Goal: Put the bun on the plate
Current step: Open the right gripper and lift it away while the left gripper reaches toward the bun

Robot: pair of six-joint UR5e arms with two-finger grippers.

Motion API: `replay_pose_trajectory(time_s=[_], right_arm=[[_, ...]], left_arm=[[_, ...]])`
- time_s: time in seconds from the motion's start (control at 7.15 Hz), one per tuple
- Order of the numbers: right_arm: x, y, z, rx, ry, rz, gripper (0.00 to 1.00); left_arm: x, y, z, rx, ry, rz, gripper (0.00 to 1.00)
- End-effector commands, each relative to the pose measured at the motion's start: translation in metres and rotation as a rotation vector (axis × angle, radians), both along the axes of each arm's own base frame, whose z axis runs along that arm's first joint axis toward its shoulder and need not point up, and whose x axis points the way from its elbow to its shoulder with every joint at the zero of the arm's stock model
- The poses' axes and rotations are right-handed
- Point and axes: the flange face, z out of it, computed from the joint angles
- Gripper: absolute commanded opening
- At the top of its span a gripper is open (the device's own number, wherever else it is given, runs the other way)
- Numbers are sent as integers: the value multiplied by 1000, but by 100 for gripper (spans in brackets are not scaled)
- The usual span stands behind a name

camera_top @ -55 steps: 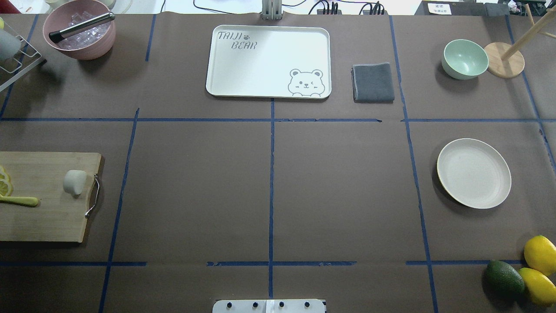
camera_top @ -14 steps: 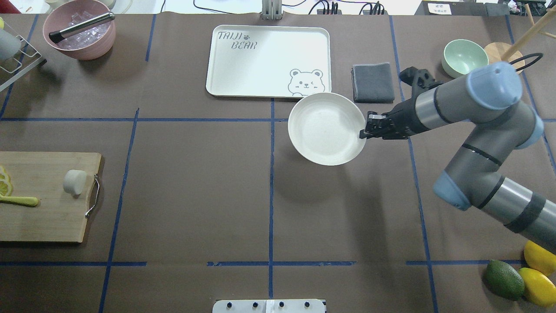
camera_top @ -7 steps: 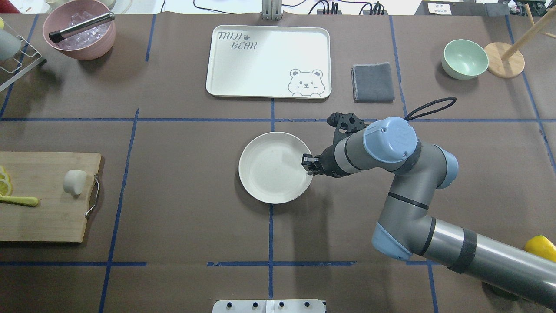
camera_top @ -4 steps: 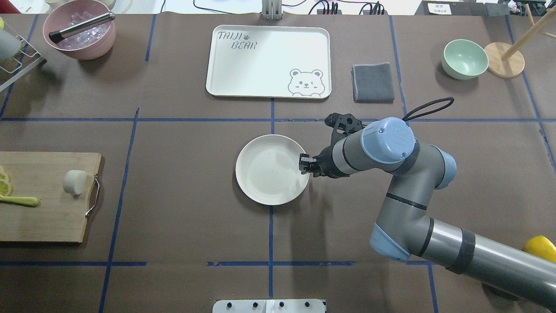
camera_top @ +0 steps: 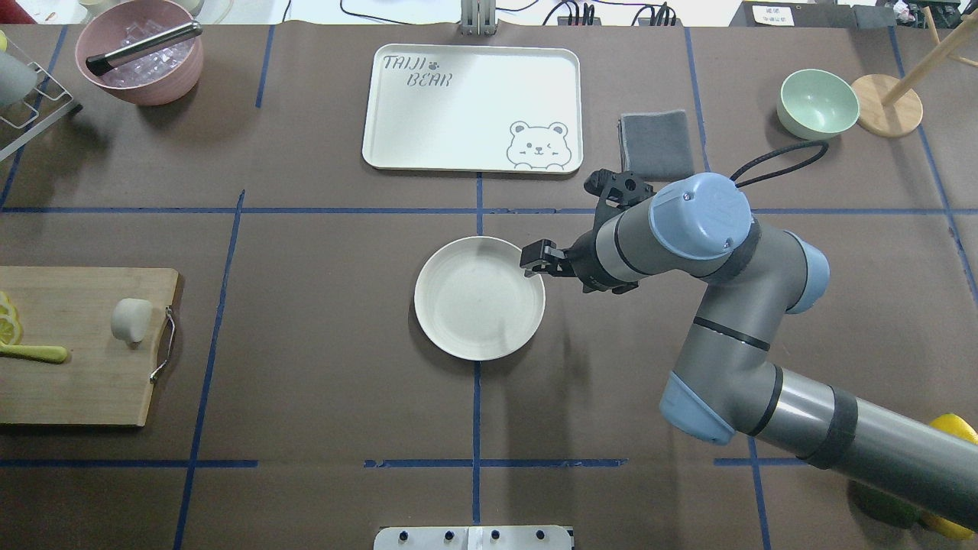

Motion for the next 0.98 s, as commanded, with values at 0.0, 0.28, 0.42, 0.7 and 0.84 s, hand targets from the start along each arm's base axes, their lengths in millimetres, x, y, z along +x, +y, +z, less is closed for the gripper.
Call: replay_pose_trajectory(time_s=[0.0, 0.28, 0.42, 0.7, 0.84], right_arm=[[44, -14, -15, 7, 108, 4, 100], [97, -51, -1, 62, 196, -60, 100], [125, -67, 10, 90, 206, -86, 100], [186, -88, 57, 140, 246, -139, 100], [213, -92, 84, 174, 269, -179, 100]], left_arm=[[73, 2, -72, -27, 33, -36, 100], [138, 19, -97, -15, 86, -40, 100], [182, 29, -100, 2, 82, -72, 100], [245, 68, -84, 10, 73, -101, 100], [276, 79, -81, 17, 39, -106, 99]])
